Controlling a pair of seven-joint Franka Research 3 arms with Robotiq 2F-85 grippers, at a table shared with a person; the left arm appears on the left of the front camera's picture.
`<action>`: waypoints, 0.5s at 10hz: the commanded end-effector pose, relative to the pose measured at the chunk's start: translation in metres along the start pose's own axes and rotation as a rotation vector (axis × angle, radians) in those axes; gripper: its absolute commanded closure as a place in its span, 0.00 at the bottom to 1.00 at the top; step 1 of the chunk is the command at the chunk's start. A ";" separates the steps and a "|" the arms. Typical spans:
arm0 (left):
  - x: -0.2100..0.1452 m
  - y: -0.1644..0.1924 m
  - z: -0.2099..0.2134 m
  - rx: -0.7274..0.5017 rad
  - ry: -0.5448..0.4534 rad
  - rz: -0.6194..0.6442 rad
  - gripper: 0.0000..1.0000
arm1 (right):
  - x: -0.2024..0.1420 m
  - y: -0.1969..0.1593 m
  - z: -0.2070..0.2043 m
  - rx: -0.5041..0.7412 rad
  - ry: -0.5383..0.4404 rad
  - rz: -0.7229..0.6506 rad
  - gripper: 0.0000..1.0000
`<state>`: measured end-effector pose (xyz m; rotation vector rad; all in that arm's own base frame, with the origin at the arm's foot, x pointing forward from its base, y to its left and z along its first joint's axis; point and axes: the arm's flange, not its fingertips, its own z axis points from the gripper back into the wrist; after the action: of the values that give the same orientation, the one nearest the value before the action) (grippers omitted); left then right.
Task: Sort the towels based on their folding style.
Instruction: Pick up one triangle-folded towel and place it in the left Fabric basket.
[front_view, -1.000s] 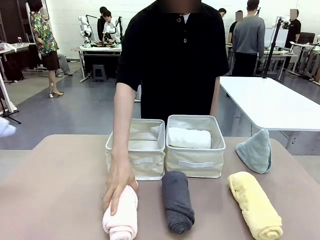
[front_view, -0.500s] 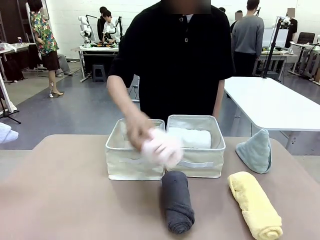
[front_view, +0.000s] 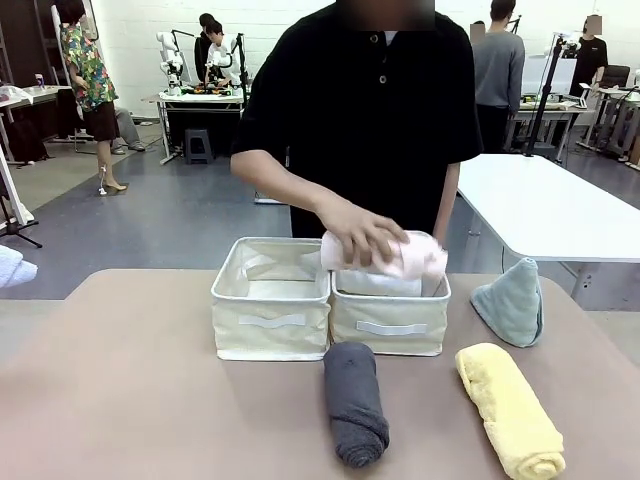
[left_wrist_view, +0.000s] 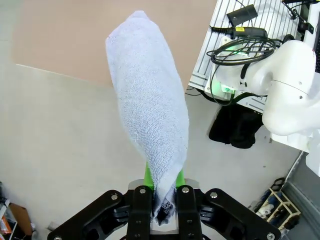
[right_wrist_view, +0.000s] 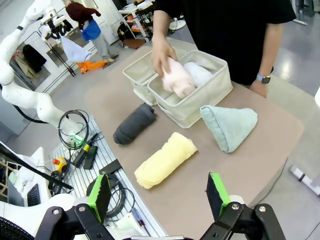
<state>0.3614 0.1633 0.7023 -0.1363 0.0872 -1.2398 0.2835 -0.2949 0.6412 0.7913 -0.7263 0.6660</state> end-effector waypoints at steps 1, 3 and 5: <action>-0.001 -0.002 0.001 0.003 0.001 0.001 1.00 | 0.002 0.000 0.003 0.012 -0.024 0.017 0.00; 0.000 0.000 0.000 0.000 0.000 0.000 0.85 | 0.002 0.000 0.003 0.012 -0.024 0.017 0.00; 0.063 0.008 0.009 0.002 -0.042 -0.047 0.85 | 0.002 0.000 0.003 0.012 -0.024 0.017 0.00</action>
<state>0.3750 0.1340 0.7031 -0.1472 0.0750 -1.2781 0.2836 -0.2948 0.6414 0.7910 -0.7264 0.6664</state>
